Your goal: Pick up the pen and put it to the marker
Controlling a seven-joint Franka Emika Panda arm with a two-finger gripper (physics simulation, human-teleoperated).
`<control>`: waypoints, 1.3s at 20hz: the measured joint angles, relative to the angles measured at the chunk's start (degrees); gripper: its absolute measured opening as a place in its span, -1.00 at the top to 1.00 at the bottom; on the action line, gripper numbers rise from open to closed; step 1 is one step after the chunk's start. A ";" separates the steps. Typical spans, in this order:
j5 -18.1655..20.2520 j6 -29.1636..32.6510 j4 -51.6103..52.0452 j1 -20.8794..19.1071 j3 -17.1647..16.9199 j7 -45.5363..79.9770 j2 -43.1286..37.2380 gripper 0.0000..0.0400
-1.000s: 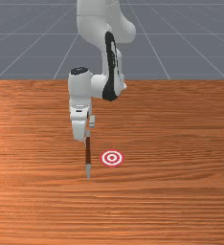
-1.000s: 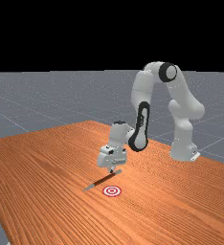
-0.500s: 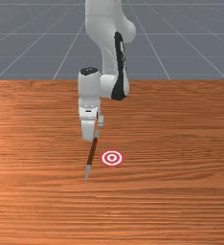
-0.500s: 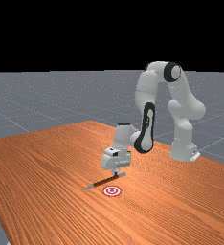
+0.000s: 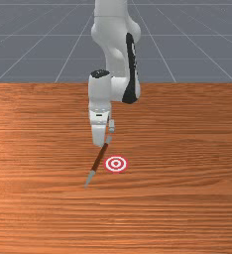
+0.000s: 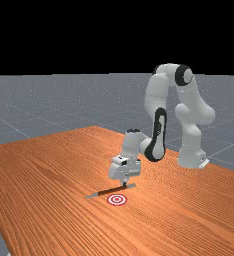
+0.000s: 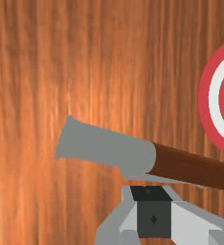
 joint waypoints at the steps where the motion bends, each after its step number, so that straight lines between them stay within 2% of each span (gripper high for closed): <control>1: 0.16 0.02 -0.04 0.57 -0.22 0.40 -0.01 1.00; 4: 1.02 0.06 -0.19 3.32 -1.49 2.44 -0.03 1.00; 9: 3.45 -0.32 -0.25 12.02 -5.46 8.75 0.16 1.00; 14: 4.12 -0.53 -0.12 17.30 -6.85 11.40 0.28 1.00; 19: 6.94 -3.17 1.54 30.71 -13.68 22.27 1.75 1.00; 20: 6.90 -3.34 1.84 32.29 -13.94 22.87 1.88 1.00; 21: 6.09 1.10 0.98 29.71 -10.24 19.23 1.68 1.00; 22: 6.11 0.91 1.13 30.60 -10.49 19.74 1.77 1.00; 23: 5.07 -3.08 2.08 36.16 -15.84 22.12 2.46 1.00; 24: 4.23 -2.19 1.41 30.20 -10.15 17.09 0.93 1.00; 25: 3.35 -2.95 0.80 29.63 -9.81 15.32 -0.39 1.00; 26: 3.20 -3.92 0.34 31.02 -11.29 15.82 -1.67 1.00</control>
